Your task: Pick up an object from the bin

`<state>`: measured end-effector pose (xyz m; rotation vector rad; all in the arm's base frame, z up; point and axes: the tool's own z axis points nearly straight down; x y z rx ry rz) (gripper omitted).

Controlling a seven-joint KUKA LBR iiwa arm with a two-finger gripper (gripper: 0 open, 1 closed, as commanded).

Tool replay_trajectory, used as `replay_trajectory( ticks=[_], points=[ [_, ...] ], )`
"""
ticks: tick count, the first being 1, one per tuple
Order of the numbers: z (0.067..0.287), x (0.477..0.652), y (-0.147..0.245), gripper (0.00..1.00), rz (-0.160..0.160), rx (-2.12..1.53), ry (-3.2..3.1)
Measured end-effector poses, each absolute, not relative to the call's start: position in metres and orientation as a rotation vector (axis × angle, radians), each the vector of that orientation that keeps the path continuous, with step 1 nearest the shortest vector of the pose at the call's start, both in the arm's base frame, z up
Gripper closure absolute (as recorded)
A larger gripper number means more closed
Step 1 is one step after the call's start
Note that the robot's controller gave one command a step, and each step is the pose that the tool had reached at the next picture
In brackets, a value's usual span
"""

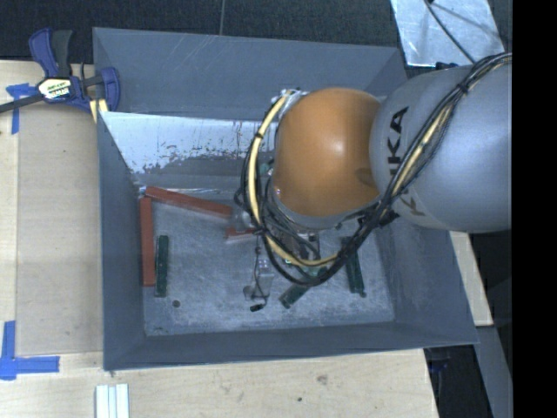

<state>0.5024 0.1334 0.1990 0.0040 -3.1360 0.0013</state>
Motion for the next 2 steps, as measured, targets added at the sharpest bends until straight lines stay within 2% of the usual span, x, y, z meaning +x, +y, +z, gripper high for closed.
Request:
replay_trajectory(
  ticks=[1, 2],
  points=[
    [0.086, 0.571, 0.106, 0.0, 0.002, 0.159, -3.137],
    [0.069, 0.619, 0.048, 0.0, 0.005, 0.174, -3.143]
  ],
)
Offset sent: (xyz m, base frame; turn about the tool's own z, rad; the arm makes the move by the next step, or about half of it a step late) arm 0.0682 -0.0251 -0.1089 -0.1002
